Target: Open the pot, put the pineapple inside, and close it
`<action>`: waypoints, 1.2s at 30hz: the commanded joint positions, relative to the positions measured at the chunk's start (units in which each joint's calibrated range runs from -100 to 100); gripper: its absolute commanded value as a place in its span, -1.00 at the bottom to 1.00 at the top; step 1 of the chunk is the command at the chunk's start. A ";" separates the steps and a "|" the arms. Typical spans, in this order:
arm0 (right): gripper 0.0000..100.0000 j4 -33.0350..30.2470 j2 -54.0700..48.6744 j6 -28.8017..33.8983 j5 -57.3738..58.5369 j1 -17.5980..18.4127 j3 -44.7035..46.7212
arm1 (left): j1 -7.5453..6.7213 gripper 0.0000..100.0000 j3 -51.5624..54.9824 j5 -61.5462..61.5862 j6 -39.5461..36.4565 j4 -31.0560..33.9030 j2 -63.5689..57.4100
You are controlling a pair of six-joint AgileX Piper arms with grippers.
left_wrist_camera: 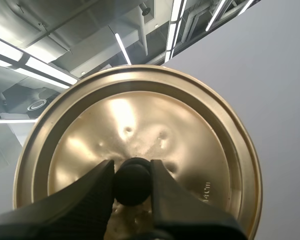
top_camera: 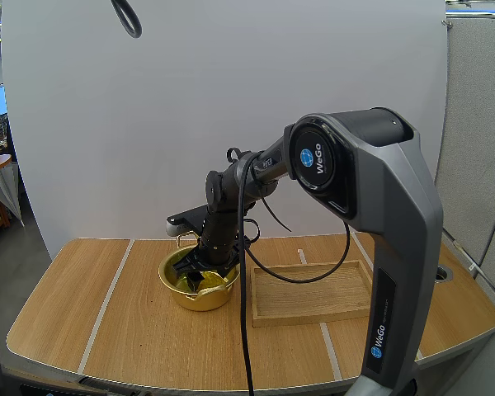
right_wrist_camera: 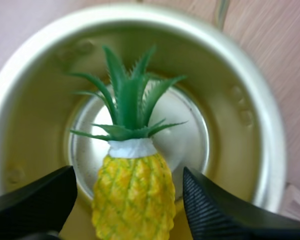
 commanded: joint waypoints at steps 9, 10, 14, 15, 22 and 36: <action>1.00 0.11 -24.29 0.34 8.32 0.07 4.63 | -0.28 -1.00 -0.23 -2.06 -0.21 0.12 -0.13; 1.00 0.11 -26.57 0.34 9.19 0.07 5.40 | -0.28 -1.00 -0.23 -2.06 -0.21 0.12 -0.13; 1.00 0.11 -34.85 0.34 12.63 0.07 8.72 | -0.28 -1.00 -0.23 -2.06 -0.21 0.12 -0.13; 1.00 0.11 -36.89 0.63 13.38 0.07 9.62 | -0.28 -1.00 -0.23 -2.06 -0.21 0.12 -0.13; 1.00 0.11 -50.63 1.37 15.86 0.07 17.18 | -0.28 -1.00 -0.23 -2.06 -0.21 0.12 -0.13; 1.00 -1.42 -73.65 2.60 27.55 0.07 28.81 | -0.28 -1.00 -0.23 -2.06 -0.21 0.12 -0.13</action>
